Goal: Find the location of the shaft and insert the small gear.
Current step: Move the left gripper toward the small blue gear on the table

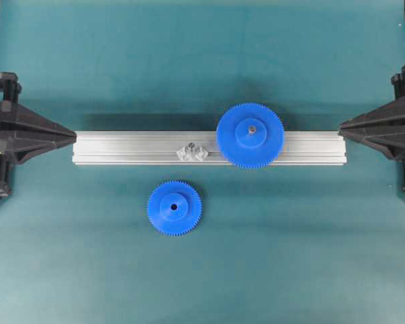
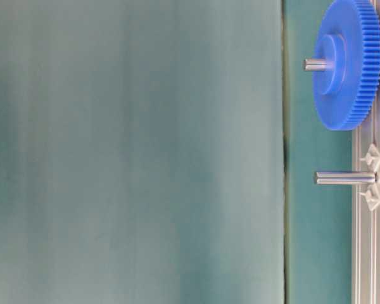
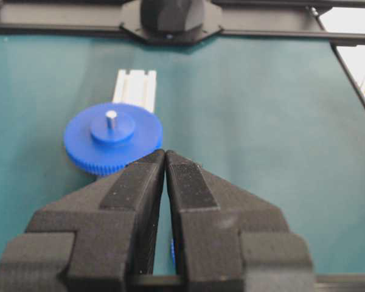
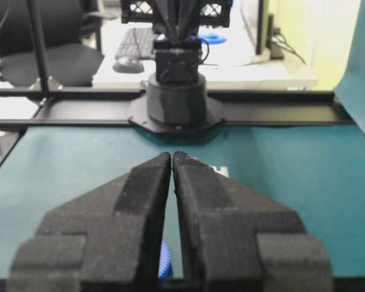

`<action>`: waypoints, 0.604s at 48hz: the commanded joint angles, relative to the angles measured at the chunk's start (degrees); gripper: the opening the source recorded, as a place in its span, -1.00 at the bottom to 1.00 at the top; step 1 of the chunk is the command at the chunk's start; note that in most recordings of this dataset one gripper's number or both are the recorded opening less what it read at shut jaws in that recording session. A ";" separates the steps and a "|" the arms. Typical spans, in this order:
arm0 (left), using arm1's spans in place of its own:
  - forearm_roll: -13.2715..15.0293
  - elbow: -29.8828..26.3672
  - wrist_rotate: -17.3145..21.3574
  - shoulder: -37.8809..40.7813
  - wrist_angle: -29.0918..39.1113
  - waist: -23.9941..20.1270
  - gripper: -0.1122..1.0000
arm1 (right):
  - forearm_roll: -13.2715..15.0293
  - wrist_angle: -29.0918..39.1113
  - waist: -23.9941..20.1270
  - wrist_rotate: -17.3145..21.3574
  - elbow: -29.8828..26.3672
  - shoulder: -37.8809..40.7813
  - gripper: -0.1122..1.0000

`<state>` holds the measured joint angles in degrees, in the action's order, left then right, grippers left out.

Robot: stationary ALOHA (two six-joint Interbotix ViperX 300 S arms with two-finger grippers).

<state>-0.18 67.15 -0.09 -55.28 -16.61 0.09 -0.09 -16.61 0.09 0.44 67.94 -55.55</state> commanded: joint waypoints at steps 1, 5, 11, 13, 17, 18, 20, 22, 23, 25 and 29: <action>-0.35 -2.37 -1.49 2.20 2.64 -0.18 -0.61 | -0.35 0.26 0.88 0.09 -1.76 1.14 -0.51; -0.35 -4.22 -2.46 4.31 6.77 -0.18 -0.77 | -1.05 4.39 1.23 0.09 -3.08 1.93 -0.35; -0.44 -7.03 -2.72 7.65 10.81 0.26 -0.82 | -1.05 12.04 1.49 0.00 -5.71 3.69 -0.52; -0.44 -7.82 -2.72 8.88 11.95 0.70 -0.82 | -1.05 14.24 1.49 0.00 -6.50 4.13 -0.56; -0.44 -9.49 -3.08 12.13 14.06 1.76 -0.82 | -1.05 17.40 1.49 0.00 -7.38 4.75 -0.58; -0.44 -9.76 -3.25 12.92 14.15 2.02 -0.82 | -1.05 18.11 1.58 0.00 -7.47 4.83 -0.58; -0.44 -10.46 -3.34 14.59 14.50 2.46 -0.82 | -1.05 18.98 1.76 0.09 -7.47 5.01 -0.58; -0.44 -11.25 -3.52 16.35 14.59 2.72 -0.82 | -1.05 19.42 2.20 0.09 -7.38 4.92 -0.58; -0.44 -11.69 -3.69 17.14 14.50 2.90 -0.82 | -1.05 19.69 2.37 0.09 -7.38 4.83 -0.58; -0.44 -12.66 -3.87 19.07 14.77 3.25 -0.82 | -1.05 19.78 2.81 0.18 -7.12 4.75 -0.58; -0.44 -14.68 -4.13 22.85 15.64 4.04 -0.82 | -1.05 19.86 3.60 0.18 -7.03 4.57 -0.58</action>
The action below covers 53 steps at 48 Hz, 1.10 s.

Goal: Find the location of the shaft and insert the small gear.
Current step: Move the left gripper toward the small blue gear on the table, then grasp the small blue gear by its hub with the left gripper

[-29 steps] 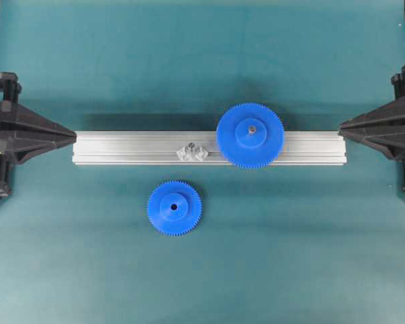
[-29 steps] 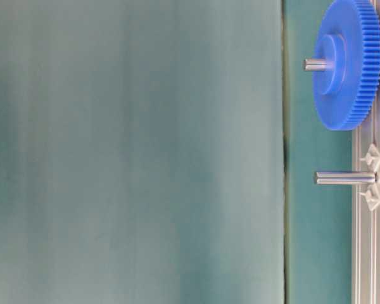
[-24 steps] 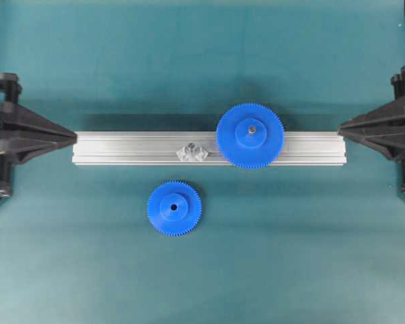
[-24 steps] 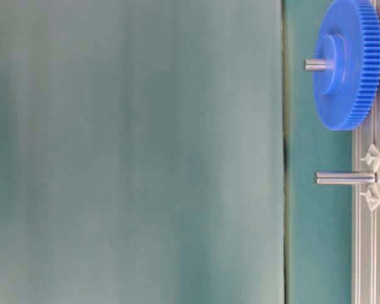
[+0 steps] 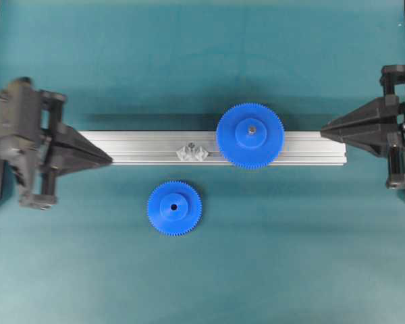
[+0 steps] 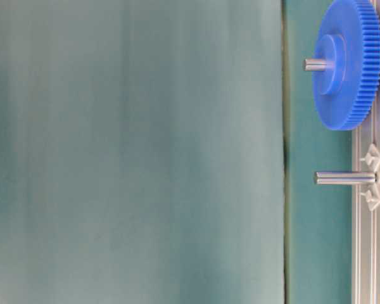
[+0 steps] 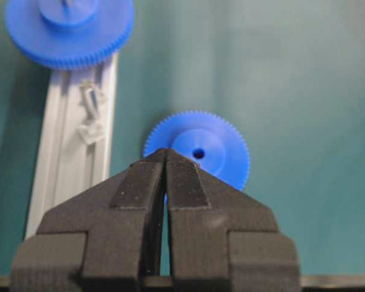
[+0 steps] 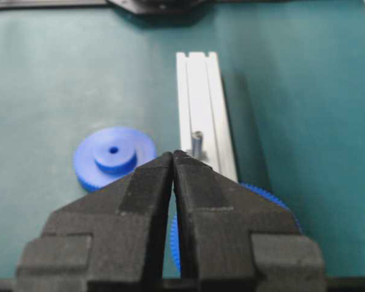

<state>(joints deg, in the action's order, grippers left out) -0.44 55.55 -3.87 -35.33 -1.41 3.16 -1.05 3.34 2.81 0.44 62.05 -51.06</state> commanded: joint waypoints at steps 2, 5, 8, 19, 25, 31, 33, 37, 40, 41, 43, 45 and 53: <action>-0.18 -4.04 -0.79 4.83 1.23 1.14 -0.82 | -0.09 0.09 1.41 0.18 -1.14 0.09 -0.58; -0.18 -5.45 -1.76 7.65 2.37 1.93 -0.82 | -0.09 0.79 1.85 0.18 -1.14 0.09 -0.58; -0.18 -6.59 -2.72 10.63 2.90 2.90 -0.82 | -0.09 2.46 2.02 0.09 -1.14 0.00 -0.58; -0.18 -9.49 -3.69 17.58 3.43 4.48 -0.82 | -0.09 9.58 2.46 0.18 -1.14 0.00 -0.58; -0.18 -10.63 -4.39 19.69 4.48 5.01 -0.81 | -0.09 11.95 2.90 0.18 -0.88 0.18 -0.58; -0.18 -11.43 -4.39 21.88 4.48 5.01 -0.71 | -0.26 13.27 2.99 0.26 -0.35 0.00 -0.58; -0.18 -11.87 -4.39 22.76 4.57 5.01 -0.63 | -0.26 13.36 2.99 0.26 -0.18 0.00 -0.58; -0.18 -12.74 -4.22 24.52 4.57 5.19 -0.38 | -0.26 13.36 2.99 0.26 0.09 0.00 -0.58; -0.18 -13.36 -4.13 26.02 4.57 5.45 -0.10 | -0.26 13.36 2.99 0.26 0.26 0.00 -0.58; -0.18 -13.71 -4.13 26.63 4.57 5.45 0.01 | -0.26 13.36 3.08 0.26 0.35 0.00 -0.58; -0.18 -14.33 -4.13 27.95 4.57 5.45 0.24 | -0.26 13.36 3.16 0.26 0.53 0.00 -0.58; -0.26 -14.85 -4.13 28.92 4.66 5.54 0.45 | -0.26 13.36 3.25 0.26 0.62 0.00 -0.58; -0.26 -16.79 -4.13 33.05 6.77 5.54 0.89 | -0.35 13.36 3.34 0.35 0.79 0.00 -0.58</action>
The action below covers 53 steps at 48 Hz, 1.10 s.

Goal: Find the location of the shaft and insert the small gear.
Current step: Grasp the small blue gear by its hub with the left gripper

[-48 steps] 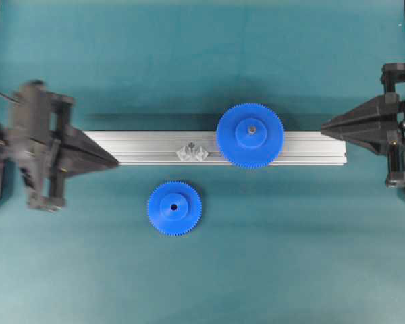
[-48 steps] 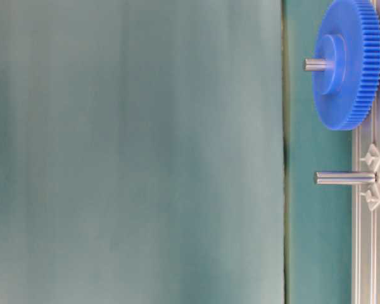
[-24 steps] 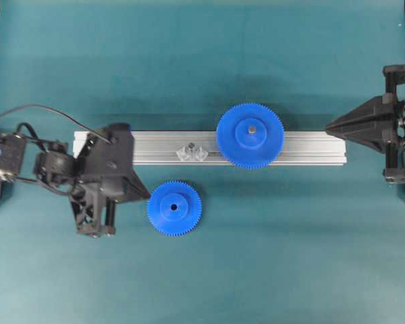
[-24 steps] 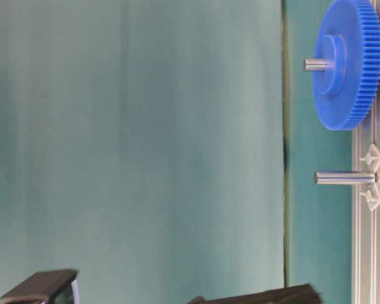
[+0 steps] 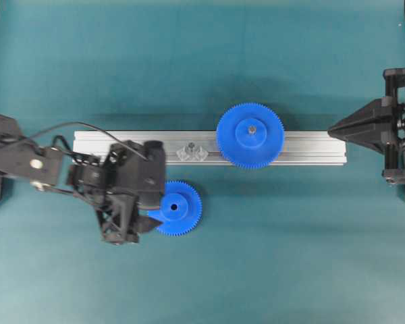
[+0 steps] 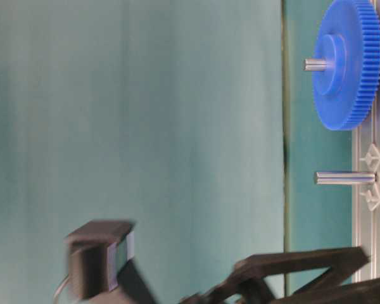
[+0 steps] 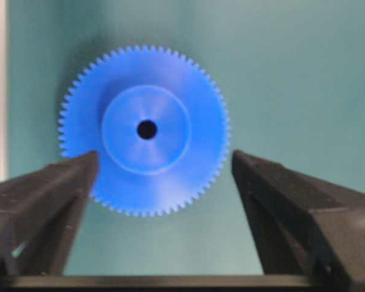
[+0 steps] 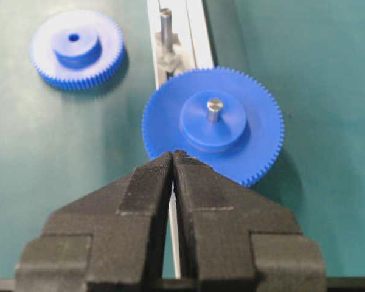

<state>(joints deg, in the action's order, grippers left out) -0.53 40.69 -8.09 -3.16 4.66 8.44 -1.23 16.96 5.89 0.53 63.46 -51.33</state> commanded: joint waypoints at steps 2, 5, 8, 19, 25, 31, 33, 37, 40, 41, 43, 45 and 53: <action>-0.18 -2.46 0.09 1.76 1.58 0.26 0.87 | -0.18 -0.26 0.26 0.26 -0.62 0.26 -0.58; -0.18 -3.34 0.18 2.81 3.25 0.26 0.85 | -0.09 -0.26 0.35 0.18 -0.44 0.26 -0.58; -0.35 -4.48 0.44 3.78 4.75 0.26 0.85 | -0.18 -0.26 0.35 0.26 -0.35 0.26 -0.58; -0.44 -7.12 1.05 6.77 7.47 0.18 0.86 | -0.18 -0.26 0.35 0.62 0.00 0.26 -0.58; -0.44 -8.26 1.05 8.09 7.82 0.18 0.86 | -0.18 -0.26 0.35 2.02 0.35 0.09 -0.58; -0.53 -8.79 1.05 8.96 7.82 0.18 0.86 | -0.18 -0.26 0.35 2.55 0.53 -0.09 -0.58; -0.44 -8.88 1.05 9.14 7.82 0.09 0.86 | -0.18 -0.26 0.26 2.55 0.53 -0.18 -0.58; -0.44 -8.88 1.05 9.23 7.82 -0.18 0.85 | -0.18 -0.26 0.35 2.55 0.62 -0.44 -0.58; -0.53 -8.88 1.05 9.32 7.82 -0.35 0.85 | -0.18 -0.26 0.35 2.55 0.79 -0.79 -0.58; -0.44 -8.88 1.05 9.40 7.91 -0.35 0.85 | -0.18 -0.26 0.35 2.55 0.88 -0.88 -0.58; -0.44 -8.88 1.05 9.40 7.82 -0.44 0.85 | -0.18 -0.26 0.26 2.64 0.97 -1.23 -0.58; -0.44 -8.88 1.05 9.49 7.82 -0.53 0.85 | -0.18 -0.26 0.26 2.64 1.14 -1.41 -0.58; -0.44 -9.23 1.05 10.11 7.82 -0.53 0.85 | -0.18 -0.26 0.26 2.64 1.41 -2.20 -0.58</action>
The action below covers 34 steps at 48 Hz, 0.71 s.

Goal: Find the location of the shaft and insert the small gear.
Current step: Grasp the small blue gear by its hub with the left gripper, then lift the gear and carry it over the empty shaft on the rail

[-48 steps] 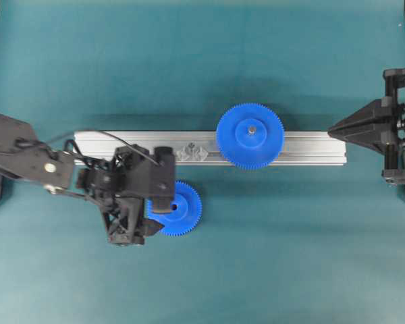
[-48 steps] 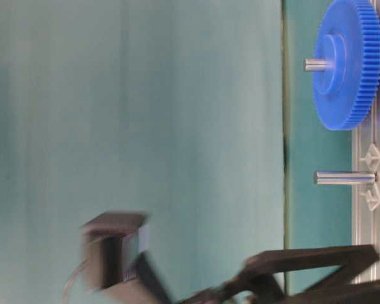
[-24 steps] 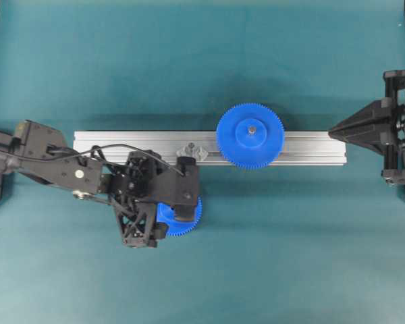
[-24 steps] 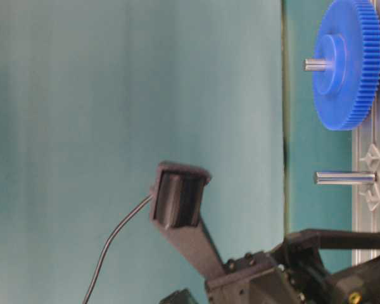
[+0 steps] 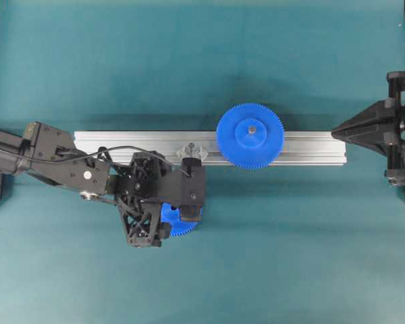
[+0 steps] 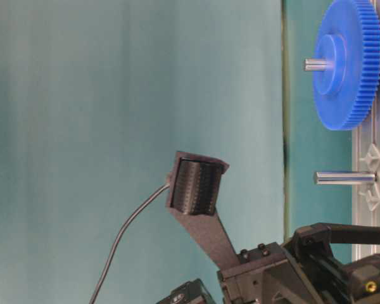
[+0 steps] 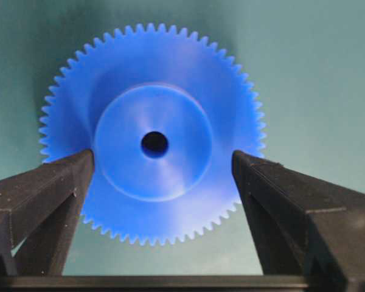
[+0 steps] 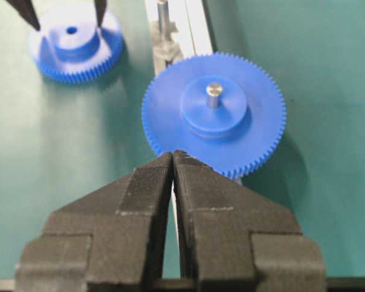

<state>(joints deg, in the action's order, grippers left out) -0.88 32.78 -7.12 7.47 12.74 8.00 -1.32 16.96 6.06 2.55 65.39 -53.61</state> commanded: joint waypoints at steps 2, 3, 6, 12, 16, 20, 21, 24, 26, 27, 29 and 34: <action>-0.18 -1.58 0.09 -0.18 -0.26 -0.09 0.85 | -0.09 -0.26 0.09 0.62 -0.53 -0.09 -0.58; -0.18 -1.67 0.09 -0.09 -0.26 -0.09 0.85 | -0.09 -0.26 0.18 0.70 -0.53 -0.09 -0.58; -0.09 -2.11 0.09 0.35 -0.26 -0.09 0.85 | -0.09 -0.26 0.09 0.62 -0.53 -0.09 -0.58; -0.09 -2.81 0.09 1.05 -0.26 0.00 0.85 | -0.09 -0.26 0.09 0.62 -0.44 -0.09 -0.58; -0.09 -2.81 0.00 1.32 -0.26 -0.09 0.85 | -0.09 -0.26 0.09 0.62 -0.44 -0.09 -0.58; -0.09 -2.72 0.09 1.49 0.00 0.00 0.85 | -0.09 -0.26 0.09 0.70 -0.26 -0.09 -0.58; -0.09 -2.72 0.00 1.49 0.35 0.00 0.85 | -0.09 -0.26 0.18 0.70 -0.18 -0.09 -0.58; -0.18 -2.90 0.09 1.41 2.02 -0.09 0.85 | -0.09 -0.44 0.18 0.79 0.00 -0.18 -0.58; -0.18 -2.99 0.09 1.49 3.69 -0.09 0.85 | -0.09 -0.44 0.09 0.79 0.09 -0.26 -0.58; -0.09 -2.99 0.09 1.49 4.31 -0.09 0.85 | -0.09 -0.44 0.09 0.79 0.09 -0.26 -0.58; -0.09 -3.08 0.00 1.49 5.36 -0.09 0.85 | -0.09 -0.44 0.18 0.79 0.09 -0.35 -0.58; -0.09 -3.08 0.00 1.49 6.86 -0.09 0.83 | -0.09 -0.35 0.09 0.79 0.18 -0.53 -0.58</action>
<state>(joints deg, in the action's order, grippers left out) -0.79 30.32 -7.03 9.49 18.81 8.00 -1.32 16.96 6.15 2.64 66.01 -54.32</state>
